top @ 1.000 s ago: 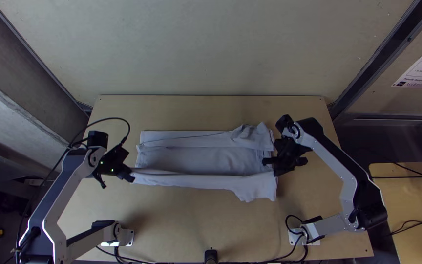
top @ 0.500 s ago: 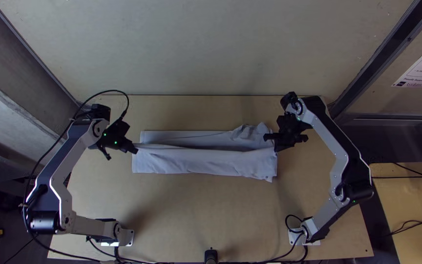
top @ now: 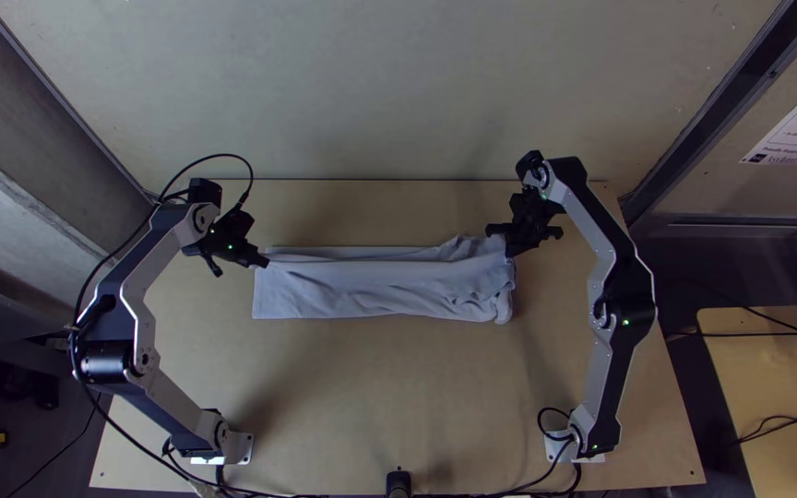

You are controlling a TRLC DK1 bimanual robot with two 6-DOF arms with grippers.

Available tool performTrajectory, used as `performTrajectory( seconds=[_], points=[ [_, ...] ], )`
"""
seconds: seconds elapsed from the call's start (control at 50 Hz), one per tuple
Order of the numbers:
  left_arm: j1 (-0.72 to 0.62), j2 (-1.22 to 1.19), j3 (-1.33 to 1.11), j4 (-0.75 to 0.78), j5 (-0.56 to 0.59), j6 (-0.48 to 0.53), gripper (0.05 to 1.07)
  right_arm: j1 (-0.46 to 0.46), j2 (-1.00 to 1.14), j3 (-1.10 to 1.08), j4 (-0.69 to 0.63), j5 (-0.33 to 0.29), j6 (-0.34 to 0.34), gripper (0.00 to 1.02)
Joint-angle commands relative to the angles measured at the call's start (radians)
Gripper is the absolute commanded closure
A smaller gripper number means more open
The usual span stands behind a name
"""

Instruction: Fold the t-shirt

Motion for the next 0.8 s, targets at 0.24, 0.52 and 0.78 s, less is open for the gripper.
performTrajectory(
  seconds=[0.24, 0.52, 0.78],
  points=[
    [-0.007, 0.198, 0.170, 0.003, 0.004, -0.099, 1.04, -0.037, 0.214, 0.231, -0.029, 0.025, -0.053, 0.91],
    [-0.021, 0.240, 0.169, 0.012, 0.070, -0.216, 1.04, -0.030, 0.255, 0.234, -0.115, 0.110, -0.060, 0.18],
    [-0.018, 0.200, 0.134, 0.012, 0.254, -0.234, 1.04, -0.027, 0.169, 0.209, -0.126, 0.136, -0.070, 0.10]
  ],
)
